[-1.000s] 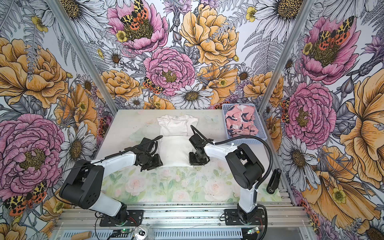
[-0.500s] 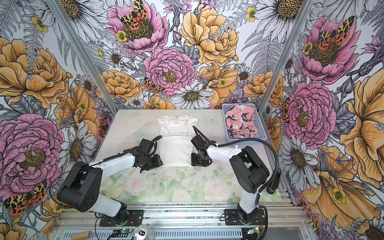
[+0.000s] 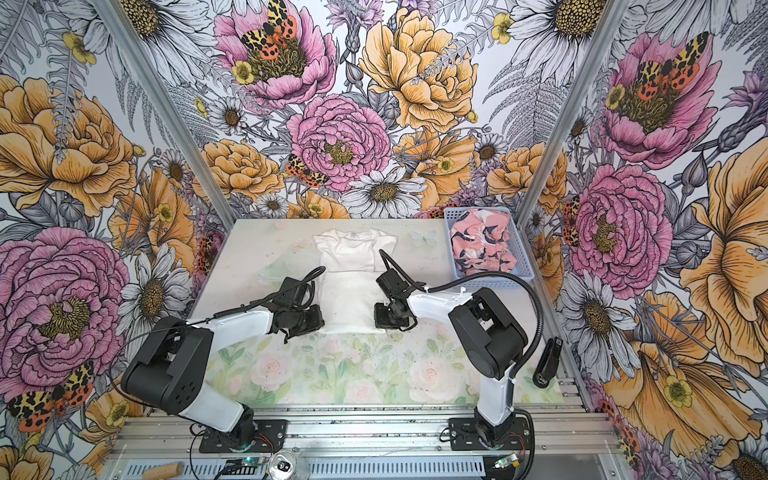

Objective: Fold and stack the mixed laundry pile
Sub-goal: 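Grasp the folded edge nearest the robot with both grippers and pull it closer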

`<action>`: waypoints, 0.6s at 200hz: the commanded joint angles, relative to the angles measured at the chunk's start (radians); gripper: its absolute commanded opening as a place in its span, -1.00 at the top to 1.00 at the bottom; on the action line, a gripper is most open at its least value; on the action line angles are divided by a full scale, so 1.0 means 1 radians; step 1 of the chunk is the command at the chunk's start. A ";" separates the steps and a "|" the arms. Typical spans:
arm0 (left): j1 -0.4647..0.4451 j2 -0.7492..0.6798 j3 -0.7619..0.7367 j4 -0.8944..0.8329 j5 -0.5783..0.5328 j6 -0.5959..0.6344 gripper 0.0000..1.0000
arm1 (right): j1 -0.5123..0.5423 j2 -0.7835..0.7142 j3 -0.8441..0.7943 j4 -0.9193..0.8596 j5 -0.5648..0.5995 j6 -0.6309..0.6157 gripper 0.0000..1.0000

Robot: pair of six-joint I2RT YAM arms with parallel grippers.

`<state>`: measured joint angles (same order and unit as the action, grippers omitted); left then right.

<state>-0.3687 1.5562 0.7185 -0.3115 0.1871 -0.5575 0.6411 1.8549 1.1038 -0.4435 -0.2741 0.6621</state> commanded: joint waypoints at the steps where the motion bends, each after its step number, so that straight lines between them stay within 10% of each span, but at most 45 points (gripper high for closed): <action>1: 0.000 0.040 -0.063 -0.071 -0.002 0.000 1.00 | 0.008 -0.002 -0.046 -0.020 0.011 0.006 1.00; 65: -0.074 -0.342 -0.062 -0.302 -0.039 -0.120 1.00 | 0.033 -0.306 -0.126 -0.149 -0.036 0.062 1.00; 120: -0.318 -0.775 -0.033 -0.655 -0.194 -0.402 1.00 | 0.185 -0.655 -0.196 -0.311 -0.008 0.238 1.00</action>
<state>-0.5907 0.9089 0.6674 -0.7399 0.1101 -0.7788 0.7532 1.3228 0.9333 -0.6327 -0.3088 0.7860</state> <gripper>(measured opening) 0.054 0.060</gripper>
